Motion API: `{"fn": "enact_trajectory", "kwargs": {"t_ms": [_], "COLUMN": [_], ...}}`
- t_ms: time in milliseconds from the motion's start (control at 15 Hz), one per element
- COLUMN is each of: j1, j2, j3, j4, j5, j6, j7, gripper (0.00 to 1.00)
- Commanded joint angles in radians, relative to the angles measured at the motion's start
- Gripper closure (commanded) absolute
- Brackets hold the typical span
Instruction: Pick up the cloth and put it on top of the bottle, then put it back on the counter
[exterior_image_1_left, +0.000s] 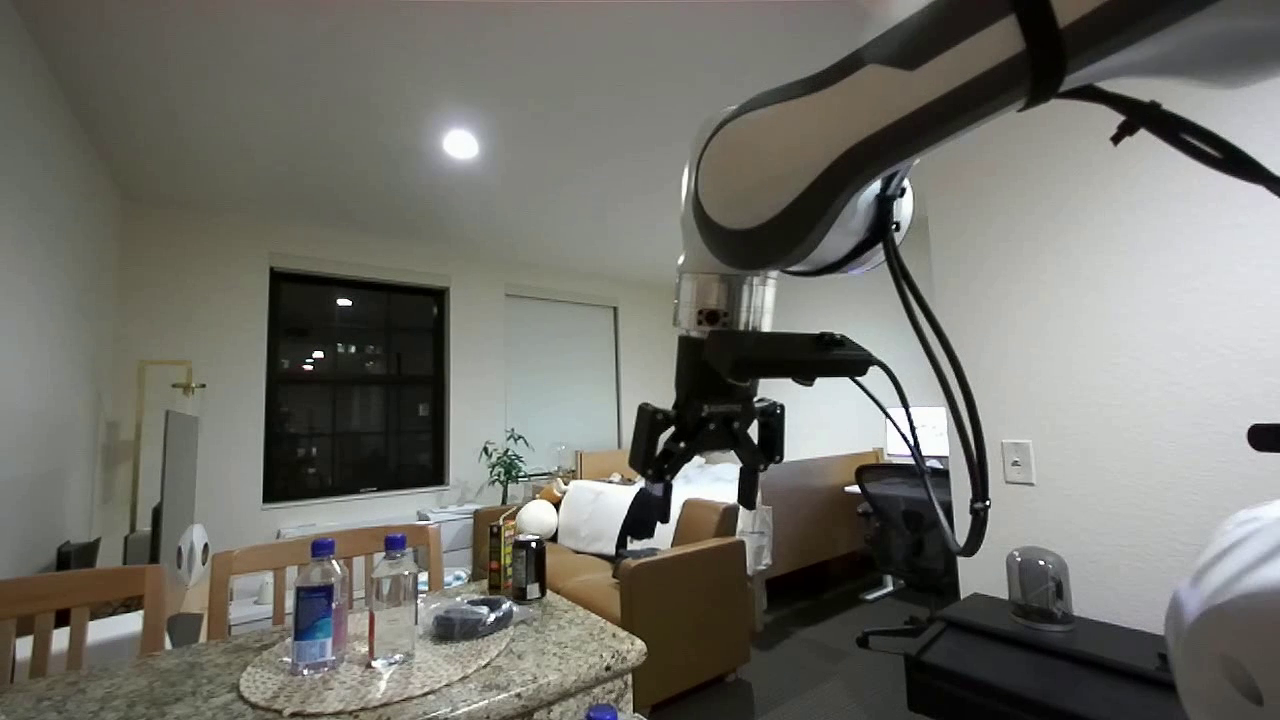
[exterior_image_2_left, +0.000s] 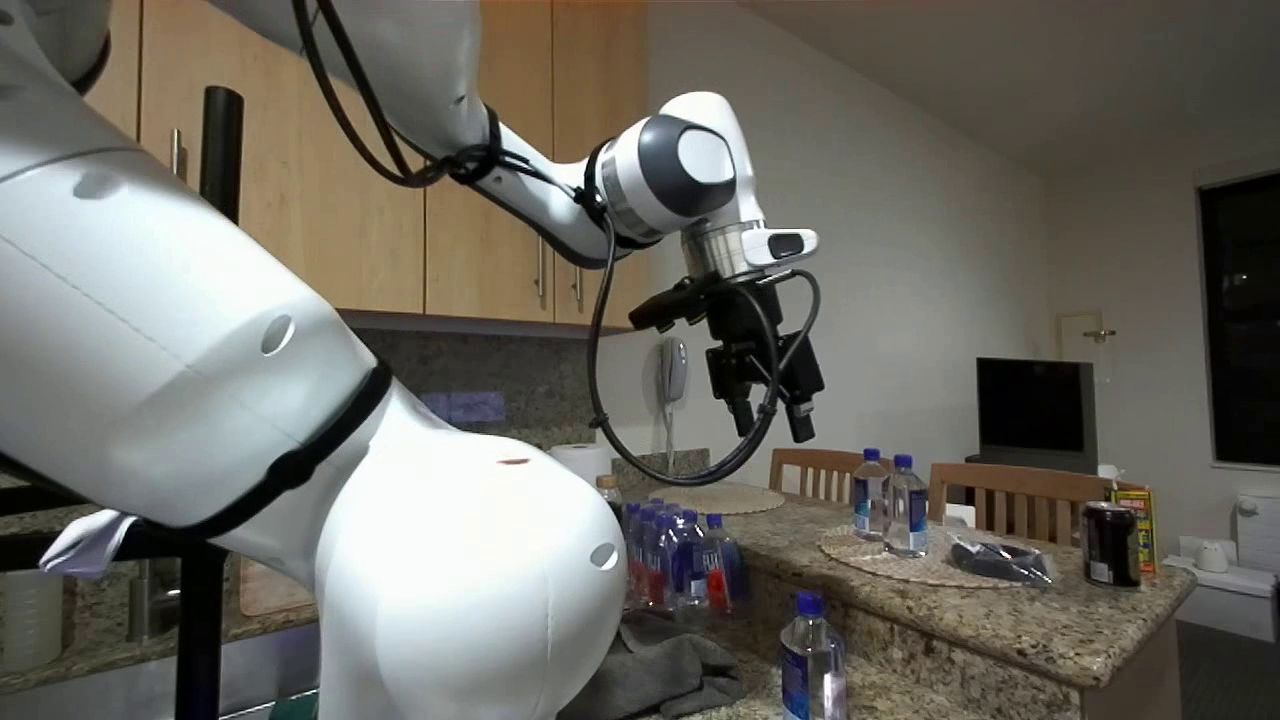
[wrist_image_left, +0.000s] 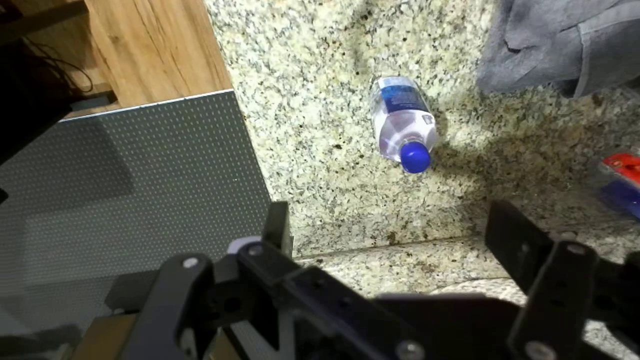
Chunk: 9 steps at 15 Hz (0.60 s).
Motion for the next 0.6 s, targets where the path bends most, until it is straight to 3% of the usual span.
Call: {"fn": "enact_trajectory", "kwargs": {"t_ms": [0,267,533], "j1": [0.031,0.097,0.099], "j2": [-0.033,-0.012,-0.003], "j3": [0.105,0.140,0.139], "j4": [-0.041,-0.066,-0.056], "j5": [0.005,-0.013,-0.011], "j6": [0.080,0.038,0.040], "j7": [0.109,0.052,0.076], "gripper": [0.00,0.00,0.00]}}
